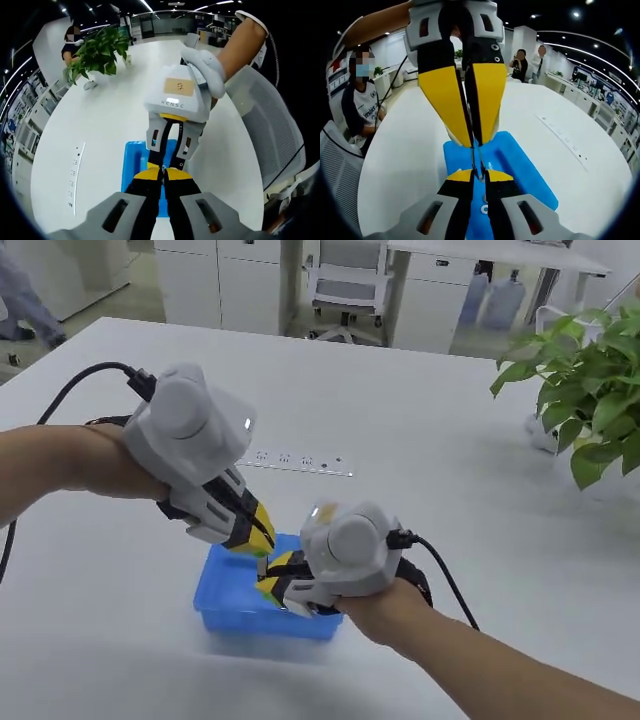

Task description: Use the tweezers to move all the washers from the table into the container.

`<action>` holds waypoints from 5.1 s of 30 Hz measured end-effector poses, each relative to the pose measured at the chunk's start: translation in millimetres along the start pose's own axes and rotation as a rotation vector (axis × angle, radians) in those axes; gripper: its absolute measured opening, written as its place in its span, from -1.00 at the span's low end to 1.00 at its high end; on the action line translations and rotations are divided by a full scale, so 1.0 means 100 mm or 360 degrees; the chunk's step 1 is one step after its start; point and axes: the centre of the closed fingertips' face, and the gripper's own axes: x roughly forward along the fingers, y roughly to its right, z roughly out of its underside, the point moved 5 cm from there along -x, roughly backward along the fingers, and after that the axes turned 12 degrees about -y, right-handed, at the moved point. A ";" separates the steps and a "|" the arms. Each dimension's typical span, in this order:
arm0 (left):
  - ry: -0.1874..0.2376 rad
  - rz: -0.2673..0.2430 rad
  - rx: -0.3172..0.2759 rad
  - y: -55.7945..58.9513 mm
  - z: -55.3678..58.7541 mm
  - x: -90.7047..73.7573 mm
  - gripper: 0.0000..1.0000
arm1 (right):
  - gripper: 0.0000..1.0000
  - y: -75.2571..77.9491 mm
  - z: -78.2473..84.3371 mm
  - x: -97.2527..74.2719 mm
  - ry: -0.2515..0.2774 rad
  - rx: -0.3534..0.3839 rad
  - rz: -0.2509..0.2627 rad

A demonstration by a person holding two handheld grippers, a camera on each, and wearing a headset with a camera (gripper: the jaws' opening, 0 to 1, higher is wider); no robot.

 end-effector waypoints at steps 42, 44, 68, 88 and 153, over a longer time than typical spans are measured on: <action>0.0005 -0.0019 0.0006 0.03 -0.05 0.00 -0.89 | -0.77 -0.02 0.03 -0.08 -0.0020 0.0010 0.0011; 0.0009 -0.0023 0.0006 0.04 -0.07 -0.02 -0.89 | -0.77 -0.03 0.02 -0.09 -0.0014 0.0007 0.0012; 0.0017 -0.0024 0.0041 0.20 -0.17 -0.19 -0.90 | -0.70 -0.21 -0.03 -0.36 0.0056 -0.0033 0.0032; 0.0102 0.0040 0.0056 0.38 -0.31 -0.26 -0.90 | -0.75 -0.38 -0.02 -0.50 0.0155 -0.0065 -0.0002; -0.0188 0.0022 0.0084 1.05 0.48 0.52 -0.87 | -0.83 -0.96 0.53 -0.19 -0.0309 -0.0369 -0.0158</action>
